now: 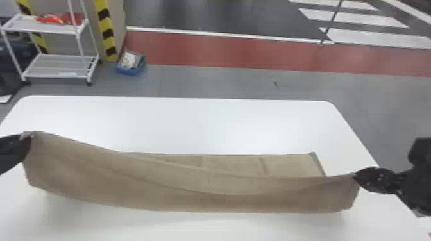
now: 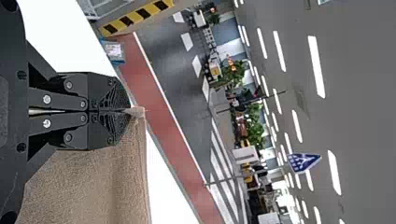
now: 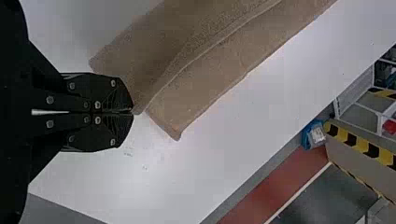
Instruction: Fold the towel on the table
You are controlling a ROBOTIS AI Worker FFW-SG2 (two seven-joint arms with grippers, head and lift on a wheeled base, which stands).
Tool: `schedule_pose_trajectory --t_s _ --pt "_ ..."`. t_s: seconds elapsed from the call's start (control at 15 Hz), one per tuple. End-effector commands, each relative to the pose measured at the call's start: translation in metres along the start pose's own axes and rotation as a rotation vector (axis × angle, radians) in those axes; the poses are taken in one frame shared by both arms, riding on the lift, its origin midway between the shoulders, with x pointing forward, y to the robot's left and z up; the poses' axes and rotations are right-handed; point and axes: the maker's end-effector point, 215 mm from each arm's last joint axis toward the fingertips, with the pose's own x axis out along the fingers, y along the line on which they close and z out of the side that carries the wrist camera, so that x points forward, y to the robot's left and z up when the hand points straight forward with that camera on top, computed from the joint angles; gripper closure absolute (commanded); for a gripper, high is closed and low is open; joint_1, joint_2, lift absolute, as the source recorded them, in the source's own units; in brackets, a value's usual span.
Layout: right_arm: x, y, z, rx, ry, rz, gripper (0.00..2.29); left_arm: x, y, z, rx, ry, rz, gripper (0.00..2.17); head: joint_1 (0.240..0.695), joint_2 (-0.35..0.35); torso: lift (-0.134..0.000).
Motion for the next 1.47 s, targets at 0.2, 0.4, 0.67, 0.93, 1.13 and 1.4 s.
schedule_pose_trajectory --t_s 0.2,0.4,0.67,0.93,1.13,1.4 --pt "0.034 -0.016 0.007 0.045 0.000 0.071 2.07 0.011 0.009 -0.029 0.001 0.072 -0.015 1.91 0.695 -0.117 -0.124" --pt "0.052 -0.032 0.013 0.059 0.017 0.078 2.07 0.019 0.017 -0.043 -0.003 0.105 -0.029 1.91 0.695 -0.106 -0.124" --pt "0.073 -0.047 0.025 0.043 0.052 0.100 2.07 0.031 0.031 -0.060 0.001 0.151 -0.049 1.91 0.695 -0.084 -0.124" --pt "0.094 -0.043 0.047 -0.015 0.073 0.123 2.07 0.036 0.037 -0.076 0.010 0.193 -0.064 1.91 0.695 -0.056 -0.124" --pt "0.103 -0.046 0.051 -0.040 0.102 0.123 2.07 0.038 0.042 -0.084 0.012 0.211 -0.066 1.91 0.695 -0.036 -0.124" --pt "0.119 -0.034 0.044 -0.089 0.165 0.148 2.07 0.040 0.044 -0.087 0.008 0.217 -0.066 1.91 0.695 -0.018 -0.124"
